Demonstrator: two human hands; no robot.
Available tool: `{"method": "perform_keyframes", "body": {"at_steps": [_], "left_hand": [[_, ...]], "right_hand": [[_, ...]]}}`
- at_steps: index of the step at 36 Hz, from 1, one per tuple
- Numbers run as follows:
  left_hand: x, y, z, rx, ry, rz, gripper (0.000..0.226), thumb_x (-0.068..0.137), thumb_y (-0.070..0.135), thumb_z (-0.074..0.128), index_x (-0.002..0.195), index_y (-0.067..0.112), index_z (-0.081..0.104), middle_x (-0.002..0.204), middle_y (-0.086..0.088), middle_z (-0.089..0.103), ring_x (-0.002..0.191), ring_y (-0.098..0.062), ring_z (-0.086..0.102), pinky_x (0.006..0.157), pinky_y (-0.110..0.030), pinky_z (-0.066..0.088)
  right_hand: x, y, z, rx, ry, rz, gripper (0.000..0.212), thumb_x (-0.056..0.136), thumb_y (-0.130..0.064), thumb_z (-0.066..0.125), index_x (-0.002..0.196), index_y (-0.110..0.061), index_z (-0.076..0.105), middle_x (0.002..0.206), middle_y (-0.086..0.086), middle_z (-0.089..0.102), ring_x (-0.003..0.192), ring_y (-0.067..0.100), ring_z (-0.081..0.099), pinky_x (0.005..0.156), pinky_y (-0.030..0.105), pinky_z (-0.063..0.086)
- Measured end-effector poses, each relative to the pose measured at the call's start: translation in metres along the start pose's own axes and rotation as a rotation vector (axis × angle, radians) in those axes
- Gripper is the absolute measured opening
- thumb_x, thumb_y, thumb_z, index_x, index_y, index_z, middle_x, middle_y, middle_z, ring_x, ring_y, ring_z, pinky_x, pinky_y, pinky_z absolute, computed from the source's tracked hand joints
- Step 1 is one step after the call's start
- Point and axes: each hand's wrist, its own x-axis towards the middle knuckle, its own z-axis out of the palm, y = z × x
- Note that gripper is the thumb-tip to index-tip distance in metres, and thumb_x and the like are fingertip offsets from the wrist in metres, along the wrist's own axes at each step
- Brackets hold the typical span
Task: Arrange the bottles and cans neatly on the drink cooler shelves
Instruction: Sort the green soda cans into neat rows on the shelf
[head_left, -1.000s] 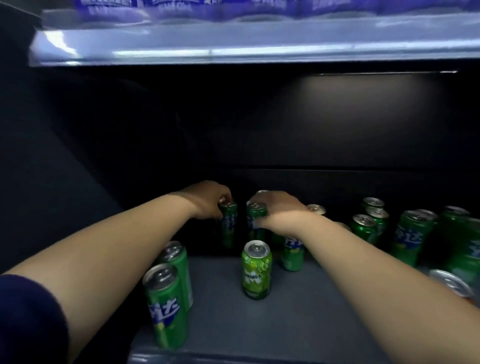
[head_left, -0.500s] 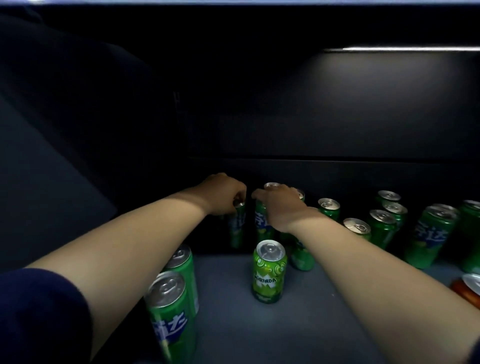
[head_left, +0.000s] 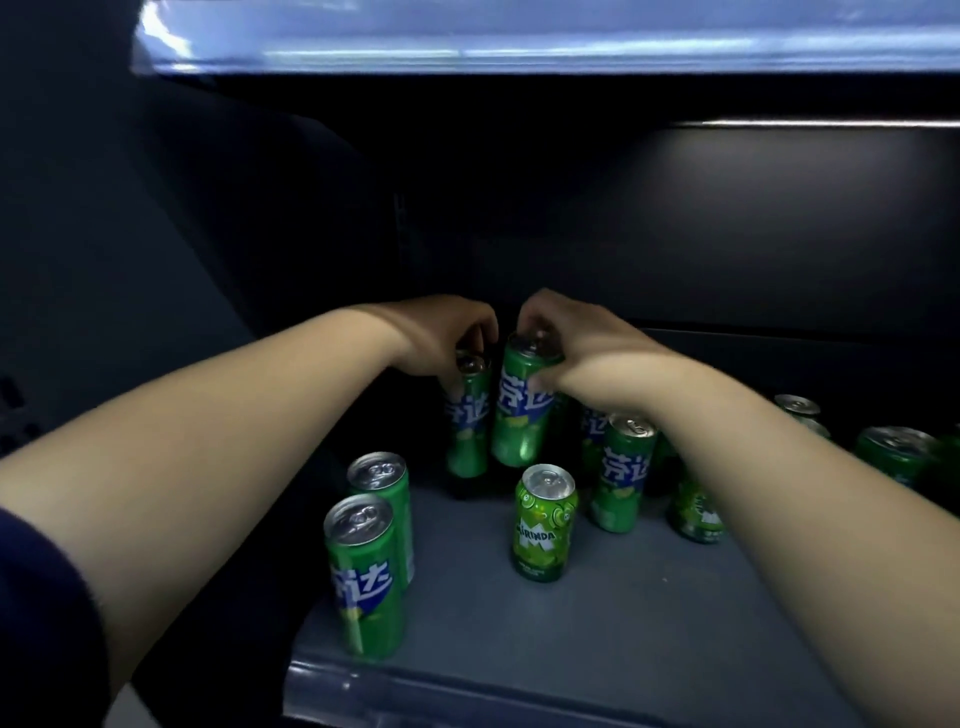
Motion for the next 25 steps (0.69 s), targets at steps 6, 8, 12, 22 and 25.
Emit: {"method": "perform_keyframes", "body": {"at_steps": [6,8,12,22,25], "left_hand": [[-0.023,0.004,-0.002,0.032,-0.083,-0.052,0.068,0.066,0.015,0.089,0.123,0.027,0.056,0.109,0.012,0.063,0.097,-0.01,0.06,0.08,-0.025,0.049],[-0.026,0.006,0.005,0.069,-0.128,-0.056,0.065,0.067,0.018,0.089,0.122,0.028,0.056,0.104,0.013,0.061,0.091,-0.009,0.058,0.073,-0.023,0.046],[-0.033,0.009,0.022,0.149,-0.181,-0.014,0.065,0.067,0.027,0.09,0.124,0.022,0.06,0.11,0.007,0.062,0.098,-0.016,0.06,0.079,-0.024,0.048],[-0.049,0.009,0.05,0.09,-0.229,0.029,0.056,0.06,0.025,0.093,0.11,0.027,0.068,0.099,0.012,0.068,0.092,-0.012,0.063,0.084,-0.032,0.053],[-0.052,0.01,0.052,0.12,-0.22,0.047,0.058,0.056,0.029,0.093,0.107,0.027,0.069,0.098,0.01,0.069,0.092,-0.013,0.063,0.082,-0.035,0.054]], "right_hand": [[-0.02,-0.016,-0.005,0.026,-0.016,-0.118,0.045,0.075,-0.027,0.084,0.105,-0.034,0.051,0.105,-0.015,0.058,0.087,0.002,0.055,0.069,0.028,0.045],[-0.027,-0.019,0.0,0.072,-0.031,-0.143,0.046,0.072,-0.023,0.086,0.103,-0.031,0.053,0.104,-0.015,0.06,0.094,0.008,0.059,0.078,0.032,0.05],[-0.043,-0.022,0.015,0.1,-0.081,-0.144,0.052,0.069,-0.024,0.089,0.102,-0.033,0.051,0.1,-0.016,0.06,0.082,0.005,0.057,0.072,0.03,0.049],[-0.065,-0.027,0.066,0.067,-0.23,-0.084,0.058,0.066,-0.025,0.091,0.099,-0.039,0.046,0.106,-0.01,0.058,0.092,0.013,0.059,0.078,0.041,0.055],[-0.071,-0.032,0.075,0.078,-0.224,-0.094,0.056,0.065,-0.024,0.091,0.101,-0.035,0.049,0.106,-0.01,0.058,0.096,0.011,0.055,0.082,0.036,0.051]]}}
